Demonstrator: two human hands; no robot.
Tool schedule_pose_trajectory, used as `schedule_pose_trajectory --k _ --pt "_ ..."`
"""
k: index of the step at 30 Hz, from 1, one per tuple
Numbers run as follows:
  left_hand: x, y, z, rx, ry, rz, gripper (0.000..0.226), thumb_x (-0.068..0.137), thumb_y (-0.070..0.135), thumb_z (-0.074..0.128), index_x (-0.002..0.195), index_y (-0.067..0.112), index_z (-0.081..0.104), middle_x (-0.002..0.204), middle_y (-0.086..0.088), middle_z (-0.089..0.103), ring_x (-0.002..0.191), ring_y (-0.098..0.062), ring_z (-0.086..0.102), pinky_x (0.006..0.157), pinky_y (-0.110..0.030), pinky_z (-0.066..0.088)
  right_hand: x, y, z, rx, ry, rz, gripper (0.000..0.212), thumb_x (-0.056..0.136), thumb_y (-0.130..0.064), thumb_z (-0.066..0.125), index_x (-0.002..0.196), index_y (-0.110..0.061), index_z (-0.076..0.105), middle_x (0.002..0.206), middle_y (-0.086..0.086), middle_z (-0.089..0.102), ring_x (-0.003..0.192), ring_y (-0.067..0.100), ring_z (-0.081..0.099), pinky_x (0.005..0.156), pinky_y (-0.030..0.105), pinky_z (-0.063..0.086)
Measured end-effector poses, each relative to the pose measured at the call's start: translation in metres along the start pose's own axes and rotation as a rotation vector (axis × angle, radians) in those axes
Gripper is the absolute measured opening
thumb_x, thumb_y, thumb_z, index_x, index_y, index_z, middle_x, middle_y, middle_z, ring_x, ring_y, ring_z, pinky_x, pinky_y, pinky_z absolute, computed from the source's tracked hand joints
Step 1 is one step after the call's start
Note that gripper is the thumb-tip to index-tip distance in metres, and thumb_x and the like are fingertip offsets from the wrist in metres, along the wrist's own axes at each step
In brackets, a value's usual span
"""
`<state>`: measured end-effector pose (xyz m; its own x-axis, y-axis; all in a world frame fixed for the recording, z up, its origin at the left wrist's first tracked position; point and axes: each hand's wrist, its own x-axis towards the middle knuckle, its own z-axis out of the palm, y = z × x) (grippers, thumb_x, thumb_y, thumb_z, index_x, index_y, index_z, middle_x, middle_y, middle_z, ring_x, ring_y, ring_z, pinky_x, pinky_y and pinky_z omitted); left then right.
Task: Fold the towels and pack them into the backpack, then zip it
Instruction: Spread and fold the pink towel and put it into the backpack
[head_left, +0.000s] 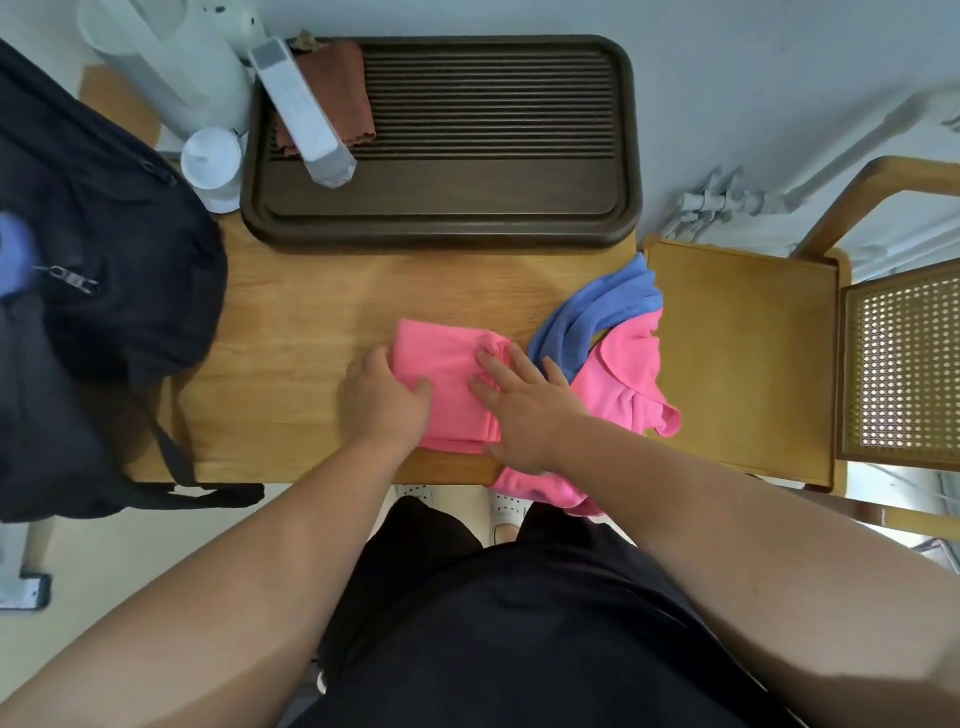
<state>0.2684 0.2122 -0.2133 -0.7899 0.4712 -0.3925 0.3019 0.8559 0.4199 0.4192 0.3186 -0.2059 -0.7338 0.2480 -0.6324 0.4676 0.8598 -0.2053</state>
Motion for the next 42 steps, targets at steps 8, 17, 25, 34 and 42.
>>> schedule_pose_trajectory --k 8,17,25,34,42 --pt "-0.001 0.022 -0.017 -0.444 -0.243 -0.194 0.014 0.076 0.009 0.072 0.086 0.018 0.065 0.091 -0.009 0.072 0.08 -0.028 0.069 0.07 -0.041 0.057 -0.012 -0.003 -0.023 0.114 0.061 0.008 0.069 0.097 -0.052 0.048 0.156 -0.025 0.028 0.167 0.002 0.012 0.154 0.029 0.006 0.121 0.054 0.016" --pt "-0.04 0.054 -0.12 -0.373 -0.301 0.172 0.031 0.086 0.004 0.065 0.109 0.025 0.058 0.098 0.002 0.065 0.089 -0.019 0.064 0.066 -0.034 0.051 -0.018 -0.016 -0.104 0.525 0.61 -0.056 0.103 0.073 -0.073 0.061 0.155 -0.021 0.029 0.152 0.005 0.04 0.139 0.027 0.039 0.112 0.046 0.037" --pt "-0.024 0.053 -0.222 -0.271 -0.435 0.335 0.031 0.076 0.011 0.081 0.103 0.021 0.069 0.097 -0.004 0.074 0.088 -0.022 0.072 0.077 -0.047 0.059 -0.036 -0.051 -0.171 0.937 0.367 -0.228 0.021 0.086 -0.038 0.075 0.095 -0.019 0.073 0.088 -0.006 0.073 0.08 0.015 0.068 0.071 0.037 0.053" --pt "0.032 -0.03 -0.259 -1.018 -0.502 0.266 0.052 0.084 0.006 0.074 0.133 0.011 0.057 0.125 -0.01 0.069 0.117 -0.026 0.065 0.097 -0.043 0.053 -0.014 -0.151 -0.201 1.708 0.597 -0.197 0.018 0.1 -0.017 0.058 0.117 -0.013 0.064 0.108 0.007 0.075 0.101 0.019 0.071 0.087 0.033 0.057" --pt "0.058 -0.098 -0.334 -1.108 -0.592 0.473 0.055 0.091 -0.002 0.061 0.141 0.015 0.048 0.135 -0.01 0.062 0.122 -0.025 0.062 0.093 -0.036 0.055 -0.006 -0.22 -0.214 1.758 0.363 -0.335 0.067 0.086 0.012 0.058 0.14 -0.029 0.051 0.127 0.021 0.06 0.103 0.034 0.061 0.088 0.055 0.049"
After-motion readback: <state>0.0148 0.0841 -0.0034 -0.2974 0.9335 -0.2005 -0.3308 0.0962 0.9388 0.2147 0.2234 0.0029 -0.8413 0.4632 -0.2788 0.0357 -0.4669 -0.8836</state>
